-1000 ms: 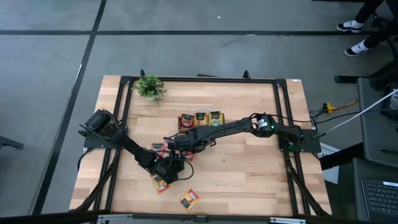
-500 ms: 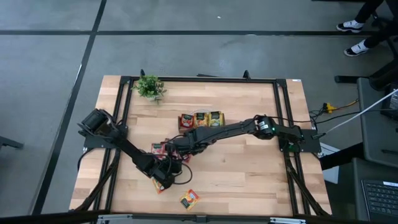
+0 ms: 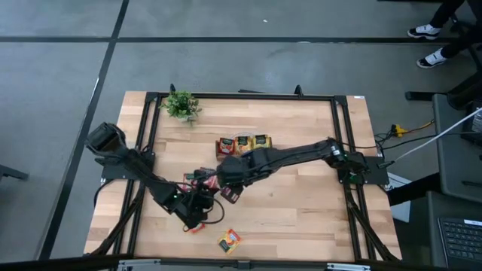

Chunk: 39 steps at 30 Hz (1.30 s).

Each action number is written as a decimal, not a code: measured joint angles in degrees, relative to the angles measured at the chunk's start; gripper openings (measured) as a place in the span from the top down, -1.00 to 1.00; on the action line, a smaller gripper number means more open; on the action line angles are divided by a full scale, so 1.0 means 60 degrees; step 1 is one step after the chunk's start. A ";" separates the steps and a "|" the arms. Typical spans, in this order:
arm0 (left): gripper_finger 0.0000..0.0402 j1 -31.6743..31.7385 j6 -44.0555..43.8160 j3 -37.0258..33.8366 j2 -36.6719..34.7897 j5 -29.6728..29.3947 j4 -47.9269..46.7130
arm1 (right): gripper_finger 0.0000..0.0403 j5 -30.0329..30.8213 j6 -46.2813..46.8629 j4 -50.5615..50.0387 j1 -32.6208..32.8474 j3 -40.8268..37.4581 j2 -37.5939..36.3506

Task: Pick & Place Tea
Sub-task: Put the red tea bag into the left section of the wooden organizer

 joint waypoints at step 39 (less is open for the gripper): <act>0.99 -0.0322 0.9875 0.1508 -0.2540 -0.3651 0.2772 | -0.03 -0.1617 -0.0999 0.0804 -0.1016 0.0010 -0.2676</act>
